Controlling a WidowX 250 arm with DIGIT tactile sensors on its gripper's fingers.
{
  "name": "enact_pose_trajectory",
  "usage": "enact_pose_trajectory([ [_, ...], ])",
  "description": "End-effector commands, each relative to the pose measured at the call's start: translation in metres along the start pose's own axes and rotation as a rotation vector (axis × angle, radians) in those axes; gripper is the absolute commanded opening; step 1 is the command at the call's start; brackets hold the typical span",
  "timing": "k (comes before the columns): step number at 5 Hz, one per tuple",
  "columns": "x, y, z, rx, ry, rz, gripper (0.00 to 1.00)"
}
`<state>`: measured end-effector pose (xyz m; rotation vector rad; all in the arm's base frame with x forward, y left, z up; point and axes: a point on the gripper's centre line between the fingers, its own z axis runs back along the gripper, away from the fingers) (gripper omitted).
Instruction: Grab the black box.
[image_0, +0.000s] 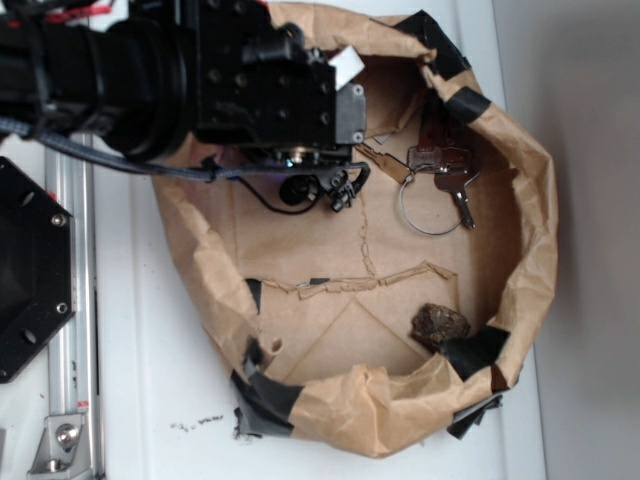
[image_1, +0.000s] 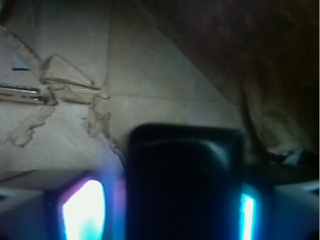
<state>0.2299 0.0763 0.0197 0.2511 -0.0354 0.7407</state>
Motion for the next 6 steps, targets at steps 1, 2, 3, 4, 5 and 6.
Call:
enact_pose_trajectory([
  [1, -0.004, 0.008, 0.018, -0.039, -0.044, -0.001, 0.00],
  [2, -0.005, 0.004, 0.034, -0.075, -0.090, -0.041, 0.00],
  [3, -0.007, -0.003, 0.057, -0.127, -0.118, -0.086, 0.00],
  [4, -0.006, -0.014, 0.084, -0.171, -0.133, -0.243, 0.00],
  [5, -0.003, -0.028, 0.117, -0.164, -0.145, -0.499, 0.00],
  [6, 0.007, -0.029, 0.125, -0.135, -0.183, -0.655, 0.00],
])
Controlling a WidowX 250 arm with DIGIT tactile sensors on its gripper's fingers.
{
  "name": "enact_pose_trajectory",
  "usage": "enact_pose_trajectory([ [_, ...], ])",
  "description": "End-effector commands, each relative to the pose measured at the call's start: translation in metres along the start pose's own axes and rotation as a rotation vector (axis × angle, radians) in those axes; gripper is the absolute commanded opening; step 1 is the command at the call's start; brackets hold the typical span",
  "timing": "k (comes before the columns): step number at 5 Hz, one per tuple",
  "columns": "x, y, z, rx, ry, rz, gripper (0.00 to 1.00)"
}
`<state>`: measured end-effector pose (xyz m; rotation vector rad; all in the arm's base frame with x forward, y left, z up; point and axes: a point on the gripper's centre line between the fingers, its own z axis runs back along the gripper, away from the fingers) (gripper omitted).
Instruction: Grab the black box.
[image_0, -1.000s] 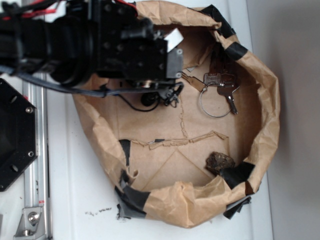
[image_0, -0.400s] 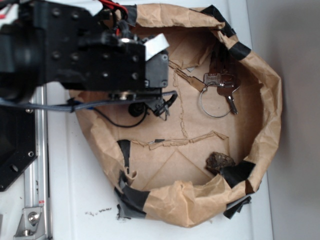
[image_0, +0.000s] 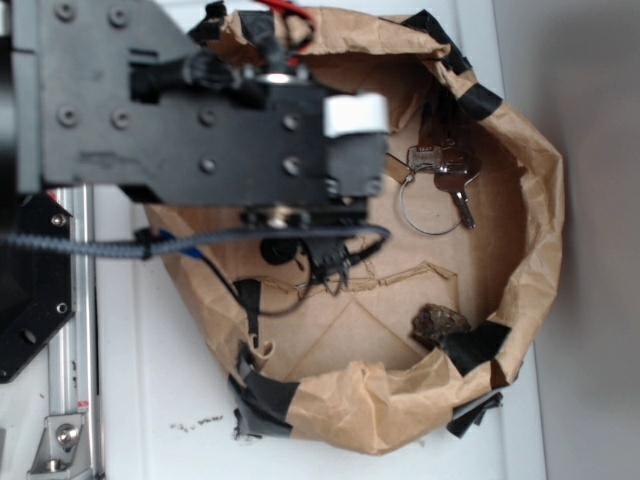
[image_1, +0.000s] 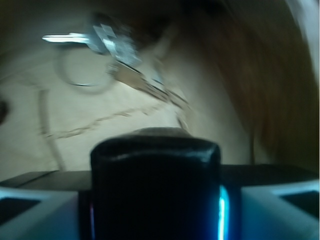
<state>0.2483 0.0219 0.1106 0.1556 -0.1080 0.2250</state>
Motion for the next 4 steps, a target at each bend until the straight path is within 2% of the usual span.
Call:
enact_pose_trajectory([
  [1, 0.019, 0.003, 0.023, -0.052, -0.026, -0.184, 0.00],
  [3, 0.014, 0.004, 0.037, -0.184, 0.058, -0.135, 0.00],
  [4, 0.019, 0.007, 0.035, -0.147, 0.036, -0.124, 0.00],
])
